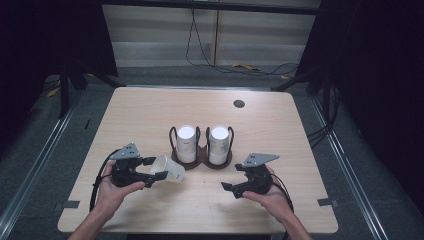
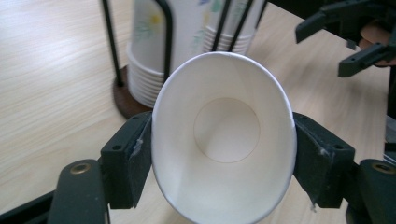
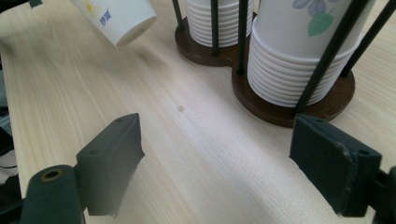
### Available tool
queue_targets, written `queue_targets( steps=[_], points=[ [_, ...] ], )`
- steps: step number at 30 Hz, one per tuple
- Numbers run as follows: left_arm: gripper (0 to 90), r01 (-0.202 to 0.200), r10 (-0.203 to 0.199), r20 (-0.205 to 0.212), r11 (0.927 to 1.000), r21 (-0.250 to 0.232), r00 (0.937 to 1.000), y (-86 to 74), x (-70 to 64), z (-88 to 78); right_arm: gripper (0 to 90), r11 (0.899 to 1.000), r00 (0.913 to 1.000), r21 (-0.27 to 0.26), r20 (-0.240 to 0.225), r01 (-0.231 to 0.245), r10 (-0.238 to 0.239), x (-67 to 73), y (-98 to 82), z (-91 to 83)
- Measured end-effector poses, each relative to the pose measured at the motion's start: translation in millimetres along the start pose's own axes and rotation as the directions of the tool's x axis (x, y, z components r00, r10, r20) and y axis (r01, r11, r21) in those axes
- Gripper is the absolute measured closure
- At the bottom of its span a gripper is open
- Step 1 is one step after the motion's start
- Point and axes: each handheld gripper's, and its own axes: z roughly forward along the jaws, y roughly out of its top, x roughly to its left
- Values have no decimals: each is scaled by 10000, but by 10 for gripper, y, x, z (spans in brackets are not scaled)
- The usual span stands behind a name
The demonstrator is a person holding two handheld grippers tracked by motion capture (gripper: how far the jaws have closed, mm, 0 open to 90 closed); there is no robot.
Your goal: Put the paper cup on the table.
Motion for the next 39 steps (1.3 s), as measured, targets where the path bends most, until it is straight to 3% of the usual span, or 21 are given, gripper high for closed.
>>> queue_targets(
  steps=[4,10,14,15,16,18,20,21,22,24,26,28,30,31,32,34,39],
  points=[
    [282,309,-307,-364,9995,51,9989,63,118,-102,172,9999,9999,21,-2,-162,162,-22,-19,21],
    [283,519,-551,-829,9979,-393,9950,125,241,-303,172,9999,9999,0,8,-163,163,-23,-29,17],
    [282,641,-704,-1396,9967,-490,9877,142,332,-365,172,9997,9997,14,-10,-263,263,-58,-50,35],
    [282,693,-766,-1672,9964,-493,9829,140,365,-373,172,9996,9996,4,-24,-295,295,-61,-53,38],
    [281,837,-914,-1667,9951,-530,9818,138,385,-373,173,9995,9995,14,-40,-305,305,-68,-56,41],
    [282,884,-953,-2207,9952,-408,9707,148,436,-367,172,9995,9995,37,-69,-315,315,-80,-66,49],
    [281,966,-991,-2359,9951,-221,9667,175,475,-359,173,9994,9993,54,-82,-354,354,-91,-73,54],
    [280,937,-929,-2567,9956,-89,9620,194,472,-356,173,9993,9992,61,-87,-380,380,-94,-76,57],
    [275,692,-556,-2856,9969,379,9567,244,449,-358,174,9993,9993,70,-92,-372,373,-96,-78,58],
    [271,662,-508,-2639,9966,497,9632,301,432,-353,180,9994,9994,73,-75,-336,336,-93,-83,60],
    [273,599,-410,-2686,9962,628,9624,347,448,-340,181,9996,9996,48,-64,-278,279,-86,-82,65],
    [273,627,-393,-2921,9955,710,9556,382,480,-329,180,9997,9997,13,-52,-258,258,-81,-79,66],
    [272,702,-441,-3006,9946,768,9527,406,523,-318,181,9997,9997,20,-50,-246,246,-73,-75,60],
    [272,586,-236,-3454,9941,912,9381,412,531,-307,180,9998,9998,31,-38,-218,218,-72,-76,61],
    [271,498,-94,-3660,9936,1010,9306,412,543,-298,180,9997,9997,28,-52,-232,232,-70,-76,62],
    [268,755,-417,-3462,9936,846,9372,412,586,-281,180,9998,9998,52,-62,-197,197,-61,-76,68],
    [263,846,-477,-3560,9925,887,9333,420,686,-267,182,9998,10000,157,-59,-79,79,-43,-72,76]
  ],
)
